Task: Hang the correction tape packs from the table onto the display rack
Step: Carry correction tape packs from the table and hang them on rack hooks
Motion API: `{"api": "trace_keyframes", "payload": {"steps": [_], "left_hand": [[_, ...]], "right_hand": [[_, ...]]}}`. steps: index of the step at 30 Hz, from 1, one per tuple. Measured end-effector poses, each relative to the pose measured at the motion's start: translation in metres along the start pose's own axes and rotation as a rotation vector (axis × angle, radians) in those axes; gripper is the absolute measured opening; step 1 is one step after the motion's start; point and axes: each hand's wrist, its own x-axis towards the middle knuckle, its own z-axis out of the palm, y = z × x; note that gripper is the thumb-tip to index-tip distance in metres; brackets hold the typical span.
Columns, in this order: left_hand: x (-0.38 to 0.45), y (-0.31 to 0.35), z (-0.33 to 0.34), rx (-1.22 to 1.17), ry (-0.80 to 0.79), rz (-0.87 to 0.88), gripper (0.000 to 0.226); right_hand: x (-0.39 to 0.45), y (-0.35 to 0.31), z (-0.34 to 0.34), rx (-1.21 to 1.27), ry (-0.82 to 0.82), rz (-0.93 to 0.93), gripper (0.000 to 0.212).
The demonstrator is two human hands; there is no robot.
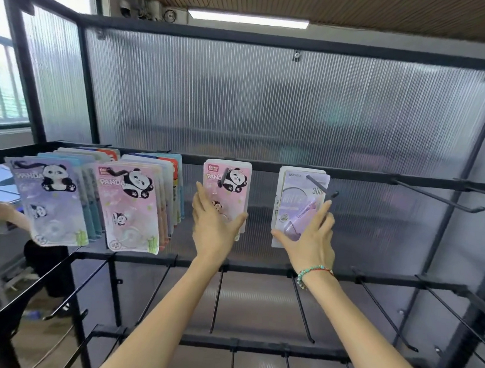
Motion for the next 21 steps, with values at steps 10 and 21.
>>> {"api": "trace_keyframes", "payload": {"steps": [10,21], "left_hand": [[-0.046,-0.007,-0.023,0.100,-0.159,0.070,0.094],[-0.151,-0.030,-0.118,0.341,-0.118,-0.013,0.070]], "right_hand": [[-0.034,0.011,-0.022,0.072,-0.105,-0.249,0.094],[-0.122,-0.018,-0.035,0.230,-0.563,-0.596,0.072]]}}
